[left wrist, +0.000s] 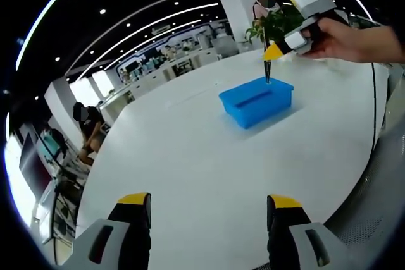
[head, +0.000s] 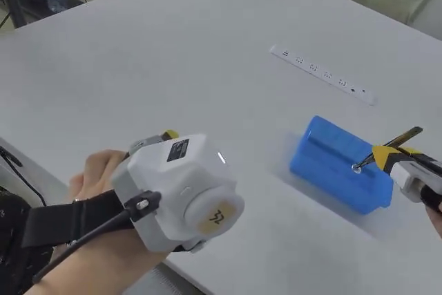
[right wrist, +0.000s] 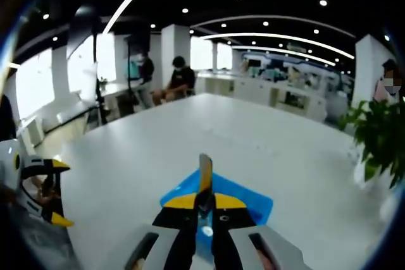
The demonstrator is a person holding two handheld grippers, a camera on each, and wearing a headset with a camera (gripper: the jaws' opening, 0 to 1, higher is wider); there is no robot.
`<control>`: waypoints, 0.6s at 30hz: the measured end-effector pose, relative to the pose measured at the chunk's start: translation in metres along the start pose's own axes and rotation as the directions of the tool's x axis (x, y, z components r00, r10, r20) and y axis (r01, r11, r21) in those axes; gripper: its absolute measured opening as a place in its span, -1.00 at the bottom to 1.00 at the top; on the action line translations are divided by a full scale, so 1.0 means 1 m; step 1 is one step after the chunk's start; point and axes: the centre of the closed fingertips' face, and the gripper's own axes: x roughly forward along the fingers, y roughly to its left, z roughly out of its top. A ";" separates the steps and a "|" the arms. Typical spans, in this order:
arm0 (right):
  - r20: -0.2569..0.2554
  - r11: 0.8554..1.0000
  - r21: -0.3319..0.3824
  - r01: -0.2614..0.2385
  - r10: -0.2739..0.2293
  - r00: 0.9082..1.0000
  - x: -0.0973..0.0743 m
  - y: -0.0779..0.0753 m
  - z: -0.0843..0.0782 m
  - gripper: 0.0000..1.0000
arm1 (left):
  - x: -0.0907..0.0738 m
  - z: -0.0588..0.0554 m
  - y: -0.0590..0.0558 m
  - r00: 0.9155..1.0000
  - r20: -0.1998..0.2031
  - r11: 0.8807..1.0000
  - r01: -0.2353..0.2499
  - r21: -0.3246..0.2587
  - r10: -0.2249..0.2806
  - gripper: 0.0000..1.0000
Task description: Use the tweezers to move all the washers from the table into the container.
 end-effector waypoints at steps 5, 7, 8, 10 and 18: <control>-0.029 1.000 0.012 0.011 -0.011 1.000 0.011 -0.006 -0.012 -0.92 | 0.000 -0.001 0.000 1.000 -0.003 1.000 0.000 0.002 0.000 0.51; -0.041 1.000 0.023 0.015 -0.014 0.999 0.018 -0.007 -0.021 -0.92 | 0.000 -0.001 -0.001 1.000 -0.005 1.000 0.001 0.003 -0.001 0.51; -0.046 1.000 0.024 0.016 -0.015 0.999 0.021 -0.006 -0.024 -0.92 | 0.000 -0.001 -0.001 1.000 -0.005 1.000 0.001 0.004 -0.001 0.51; -0.058 0.999 0.025 0.020 -0.018 0.998 0.026 -0.005 -0.030 -0.92 | 0.000 -0.001 -0.001 1.000 -0.008 1.000 0.002 0.004 -0.002 0.51; -0.099 0.999 0.034 0.025 -0.022 0.995 0.034 -0.009 -0.049 -0.91 | 0.000 -0.002 -0.001 1.000 -0.013 1.000 0.003 0.005 -0.003 0.51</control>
